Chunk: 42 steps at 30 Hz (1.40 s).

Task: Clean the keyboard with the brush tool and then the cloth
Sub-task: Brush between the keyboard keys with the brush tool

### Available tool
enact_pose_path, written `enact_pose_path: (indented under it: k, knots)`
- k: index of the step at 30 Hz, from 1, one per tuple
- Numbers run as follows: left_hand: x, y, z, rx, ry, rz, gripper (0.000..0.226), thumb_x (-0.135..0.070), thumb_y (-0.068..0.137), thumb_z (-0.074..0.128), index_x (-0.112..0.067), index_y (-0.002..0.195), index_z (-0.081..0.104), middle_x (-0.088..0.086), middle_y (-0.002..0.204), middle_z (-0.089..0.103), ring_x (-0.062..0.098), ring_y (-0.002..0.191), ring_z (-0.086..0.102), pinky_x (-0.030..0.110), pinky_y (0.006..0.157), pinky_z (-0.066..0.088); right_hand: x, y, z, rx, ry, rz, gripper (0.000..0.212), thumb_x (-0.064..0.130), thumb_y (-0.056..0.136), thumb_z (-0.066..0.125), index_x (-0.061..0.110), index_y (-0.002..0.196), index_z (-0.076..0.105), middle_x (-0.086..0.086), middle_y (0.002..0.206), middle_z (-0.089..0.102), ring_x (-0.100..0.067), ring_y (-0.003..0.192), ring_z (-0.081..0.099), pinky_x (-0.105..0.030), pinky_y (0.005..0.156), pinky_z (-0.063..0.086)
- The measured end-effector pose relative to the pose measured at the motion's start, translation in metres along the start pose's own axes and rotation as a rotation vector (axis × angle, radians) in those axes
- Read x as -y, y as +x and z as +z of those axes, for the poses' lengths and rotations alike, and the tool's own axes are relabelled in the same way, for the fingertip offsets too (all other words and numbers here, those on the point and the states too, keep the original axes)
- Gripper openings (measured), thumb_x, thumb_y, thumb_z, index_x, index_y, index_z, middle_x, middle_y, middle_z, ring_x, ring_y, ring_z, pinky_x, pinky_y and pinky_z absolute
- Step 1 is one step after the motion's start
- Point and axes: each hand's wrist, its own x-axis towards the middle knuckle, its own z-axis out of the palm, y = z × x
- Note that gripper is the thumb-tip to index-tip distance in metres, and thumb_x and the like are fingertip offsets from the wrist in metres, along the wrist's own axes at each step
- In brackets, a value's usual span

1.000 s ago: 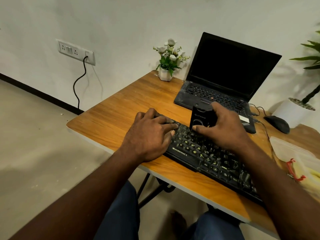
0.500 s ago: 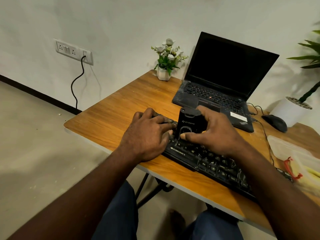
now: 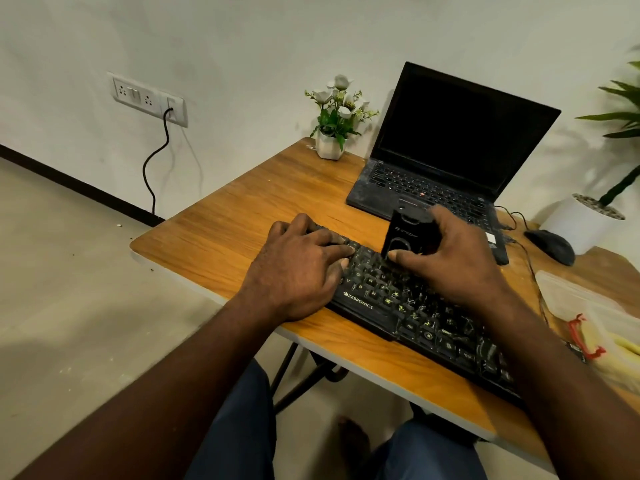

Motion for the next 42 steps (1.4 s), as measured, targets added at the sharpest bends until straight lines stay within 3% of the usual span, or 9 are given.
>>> enact_pose_path:
  k: [4, 8, 12, 17, 22, 24, 28, 32, 42]
  knots:
    - [0.001, 0.002, -0.001, 0.001, -0.002, -0.004, 0.052, -0.051, 0.101, 0.027, -0.041, 0.142, 0.058, -0.019, 0.142, 0.058, 0.015, 0.124, 0.039, 0.045, 0.1, 0.036, 0.011, -0.01, 0.005, 0.225, 0.084, -0.092, 0.046, 0.029, 0.075, 0.09, 0.03, 0.111, 0.062, 0.012, 0.1, 0.071, 0.0, 0.088, 0.07, -0.015, 0.066, 0.055]
    - [-0.001, 0.001, 0.0, -0.01, -0.011, -0.003, 0.051, -0.051, 0.102, 0.028, -0.042, 0.142, 0.058, -0.02, 0.14, 0.059, 0.014, 0.123, 0.038, 0.044, 0.1, 0.035, 0.002, -0.001, 0.0, 0.019, -0.002, -0.008, 0.055, 0.029, 0.076, 0.089, 0.027, 0.122, 0.058, 0.011, 0.11, 0.067, -0.005, 0.094, 0.068, -0.019, 0.068, 0.058]
    - [0.0, 0.001, 0.0, -0.003, 0.008, 0.002, 0.051, -0.051, 0.102, 0.028, -0.041, 0.142, 0.057, -0.02, 0.141, 0.058, 0.014, 0.124, 0.038, 0.045, 0.1, 0.036, 0.006, -0.006, 0.002, 0.189, 0.092, -0.062, 0.05, 0.031, 0.075, 0.089, 0.032, 0.115, 0.06, 0.012, 0.106, 0.07, 0.0, 0.091, 0.07, -0.016, 0.067, 0.056]
    - [0.0, 0.002, 0.001, -0.003, 0.012, 0.003, 0.053, -0.054, 0.102, 0.025, -0.043, 0.143, 0.056, -0.021, 0.141, 0.057, 0.014, 0.123, 0.038, 0.044, 0.099, 0.036, -0.007, -0.003, -0.007, -0.002, 0.013, 0.026, 0.054, 0.029, 0.076, 0.089, 0.029, 0.12, 0.058, 0.014, 0.106, 0.066, -0.011, 0.098, 0.068, -0.023, 0.072, 0.057]
    - [-0.002, 0.004, 0.001, -0.005, 0.014, 0.006, 0.053, -0.053, 0.102, 0.026, -0.041, 0.142, 0.058, -0.02, 0.14, 0.059, 0.015, 0.123, 0.039, 0.045, 0.099, 0.036, -0.013, -0.008, -0.011, 0.123, 0.043, 0.032, 0.053, 0.031, 0.074, 0.089, 0.034, 0.119, 0.06, 0.01, 0.109, 0.07, -0.009, 0.096, 0.071, -0.029, 0.072, 0.063]
    - [-0.003, 0.003, 0.002, -0.016, 0.023, 0.003, 0.054, -0.053, 0.102, 0.026, -0.04, 0.142, 0.058, -0.019, 0.14, 0.059, 0.015, 0.124, 0.039, 0.045, 0.099, 0.036, -0.016, -0.004, -0.014, -0.006, -0.039, 0.051, 0.058, 0.031, 0.076, 0.088, 0.029, 0.125, 0.058, 0.008, 0.115, 0.068, -0.014, 0.102, 0.068, -0.028, 0.073, 0.06]
    - [-0.012, 0.003, 0.002, -0.048, 0.019, 0.039, 0.052, -0.052, 0.102, 0.029, -0.037, 0.142, 0.059, -0.017, 0.139, 0.06, 0.017, 0.124, 0.041, 0.044, 0.099, 0.034, -0.01, -0.003, -0.011, 0.171, 0.073, -0.017, 0.055, 0.032, 0.073, 0.089, 0.029, 0.121, 0.063, 0.01, 0.11, 0.072, -0.005, 0.098, 0.07, -0.028, 0.077, 0.06]
    - [-0.024, 0.003, 0.004, -0.028, 0.01, 0.087, 0.051, -0.049, 0.102, 0.031, -0.034, 0.142, 0.06, -0.014, 0.139, 0.062, 0.017, 0.125, 0.043, 0.045, 0.103, 0.034, -0.013, 0.005, -0.007, -0.014, -0.053, -0.005, 0.058, 0.033, 0.075, 0.089, 0.029, 0.125, 0.059, 0.01, 0.117, 0.068, -0.012, 0.105, 0.067, -0.025, 0.08, 0.056]
    - [-0.022, 0.005, 0.005, 0.009, -0.017, 0.056, 0.052, -0.049, 0.103, 0.028, -0.035, 0.143, 0.057, -0.013, 0.141, 0.06, 0.018, 0.127, 0.041, 0.045, 0.102, 0.033, -0.018, 0.003, -0.013, 0.068, 0.032, -0.008, 0.059, 0.032, 0.075, 0.09, 0.031, 0.127, 0.061, 0.014, 0.114, 0.069, -0.002, 0.101, 0.067, -0.016, 0.076, 0.051]
